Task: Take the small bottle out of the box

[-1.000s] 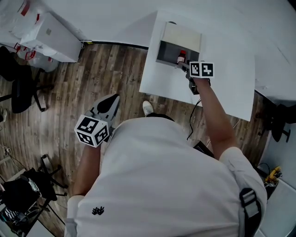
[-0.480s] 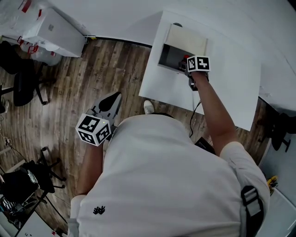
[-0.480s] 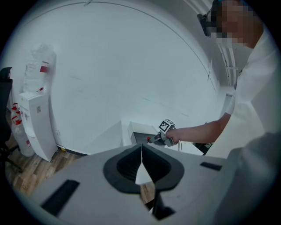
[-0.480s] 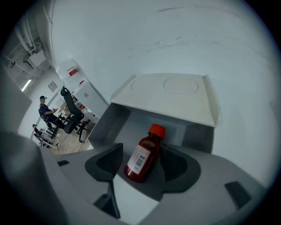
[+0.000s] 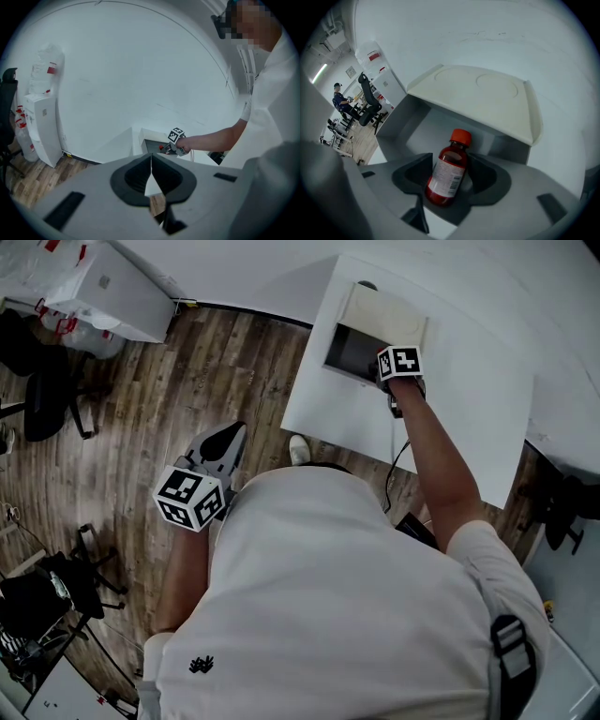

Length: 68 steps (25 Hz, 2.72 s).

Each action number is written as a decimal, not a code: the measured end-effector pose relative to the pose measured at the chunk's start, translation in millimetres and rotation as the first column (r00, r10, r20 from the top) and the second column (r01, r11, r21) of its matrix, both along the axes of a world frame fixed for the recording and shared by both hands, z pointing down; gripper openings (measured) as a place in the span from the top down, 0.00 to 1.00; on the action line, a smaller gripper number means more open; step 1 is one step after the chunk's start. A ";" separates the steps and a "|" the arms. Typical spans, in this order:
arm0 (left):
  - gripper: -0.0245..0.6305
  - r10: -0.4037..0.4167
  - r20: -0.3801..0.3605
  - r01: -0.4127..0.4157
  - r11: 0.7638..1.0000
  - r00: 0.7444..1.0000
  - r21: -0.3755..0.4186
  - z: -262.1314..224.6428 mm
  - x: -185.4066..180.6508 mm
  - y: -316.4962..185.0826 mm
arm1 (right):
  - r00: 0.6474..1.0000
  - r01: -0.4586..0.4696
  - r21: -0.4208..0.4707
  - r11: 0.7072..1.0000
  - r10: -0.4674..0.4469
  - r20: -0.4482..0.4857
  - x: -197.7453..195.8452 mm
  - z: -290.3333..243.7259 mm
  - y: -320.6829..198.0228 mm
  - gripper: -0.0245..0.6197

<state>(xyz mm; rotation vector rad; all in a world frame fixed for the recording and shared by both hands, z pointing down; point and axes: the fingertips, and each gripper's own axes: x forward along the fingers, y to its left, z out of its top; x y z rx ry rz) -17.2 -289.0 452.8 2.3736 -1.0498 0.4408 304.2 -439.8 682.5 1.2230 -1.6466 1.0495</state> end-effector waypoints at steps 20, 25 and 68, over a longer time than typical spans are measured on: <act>0.95 -0.033 0.005 0.033 0.999 0.999 -0.023 5.9 -38.1 24.7 | 0.999 0.006 0.106 0.994 -0.010 0.045 -0.9 -15.7 -5.2 0.62; 0.95 -0.011 0.004 0.012 1.000 1.000 -0.014 2.0 -44.8 30.5 | 0.993 -0.047 0.132 0.990 0.032 0.116 -2.4 -32.8 -4.9 0.62; 0.95 0.135 -0.044 -0.133 0.990 0.990 0.051 5.8 -130.5 153.3 | 0.920 -0.161 0.416 0.895 -0.017 0.393 -180.3 -181.3 253.8 0.62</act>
